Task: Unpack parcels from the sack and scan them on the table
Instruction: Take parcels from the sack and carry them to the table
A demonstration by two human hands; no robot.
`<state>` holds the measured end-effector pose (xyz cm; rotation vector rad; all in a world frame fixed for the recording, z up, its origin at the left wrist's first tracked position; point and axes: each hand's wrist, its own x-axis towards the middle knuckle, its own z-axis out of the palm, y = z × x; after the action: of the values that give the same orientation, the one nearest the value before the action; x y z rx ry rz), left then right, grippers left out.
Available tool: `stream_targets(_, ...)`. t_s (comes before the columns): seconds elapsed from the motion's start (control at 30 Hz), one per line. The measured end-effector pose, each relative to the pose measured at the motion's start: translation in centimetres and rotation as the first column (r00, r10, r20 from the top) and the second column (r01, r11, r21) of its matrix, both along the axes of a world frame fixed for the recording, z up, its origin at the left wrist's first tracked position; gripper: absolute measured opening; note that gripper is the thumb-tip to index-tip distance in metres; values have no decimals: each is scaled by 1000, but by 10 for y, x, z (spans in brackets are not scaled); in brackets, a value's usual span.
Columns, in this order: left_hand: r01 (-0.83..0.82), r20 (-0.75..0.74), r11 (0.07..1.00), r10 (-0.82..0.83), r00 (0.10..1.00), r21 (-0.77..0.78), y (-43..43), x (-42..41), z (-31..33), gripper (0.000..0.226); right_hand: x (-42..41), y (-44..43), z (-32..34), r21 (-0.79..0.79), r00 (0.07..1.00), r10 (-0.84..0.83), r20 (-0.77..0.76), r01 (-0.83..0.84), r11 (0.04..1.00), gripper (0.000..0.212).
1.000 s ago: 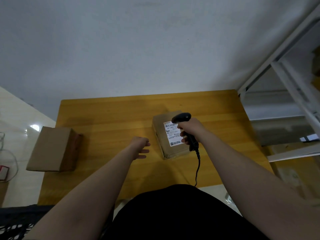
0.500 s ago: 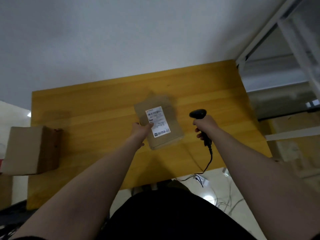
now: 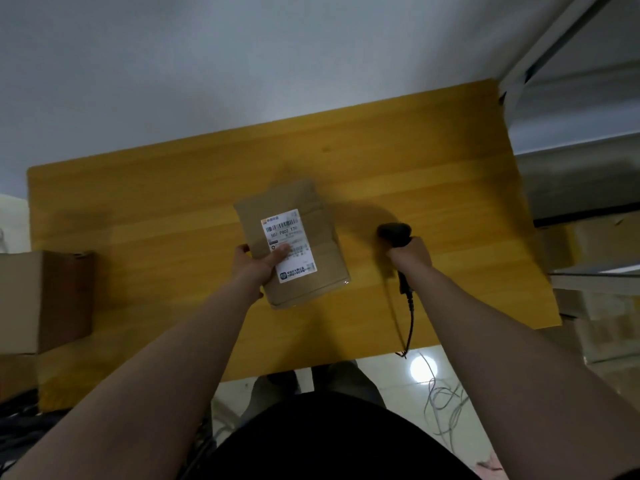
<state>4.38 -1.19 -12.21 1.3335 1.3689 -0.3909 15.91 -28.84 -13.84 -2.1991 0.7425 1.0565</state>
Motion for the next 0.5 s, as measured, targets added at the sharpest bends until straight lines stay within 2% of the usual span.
stream_targets(0.13, 9, 4, 1000, -9, 1000, 2, -1, -1, 0, 104, 0, 3, 3, 19, 999, -32, -19, 32, 999, 58)
stream_targets(0.23, 22, -8, 1000, -22, 1000, -16, -4, -3, 5, 108, 5, 13, 10, -90, 996, -82, 20, 83, 992, 64)
stream_targets(0.37, 23, 13, 999, -23, 1000, -28, -6, -6, 8, 110, 2, 35, 21, -182, 960, -38, 278, 91, 979, 67)
stream_targets(0.43, 26, 41, 1000, -25, 999, -17, -8, -8, 9, 107, -3, 43, 21, -103, 919, 19, 394, 24, 994, 59)
stream_targets(0.5, 29, 90, 999, -30, 995, 14, -11, -11, 9, 102, -9, 53, 18, 72, 919, 63, 390, -98, 993, 54)
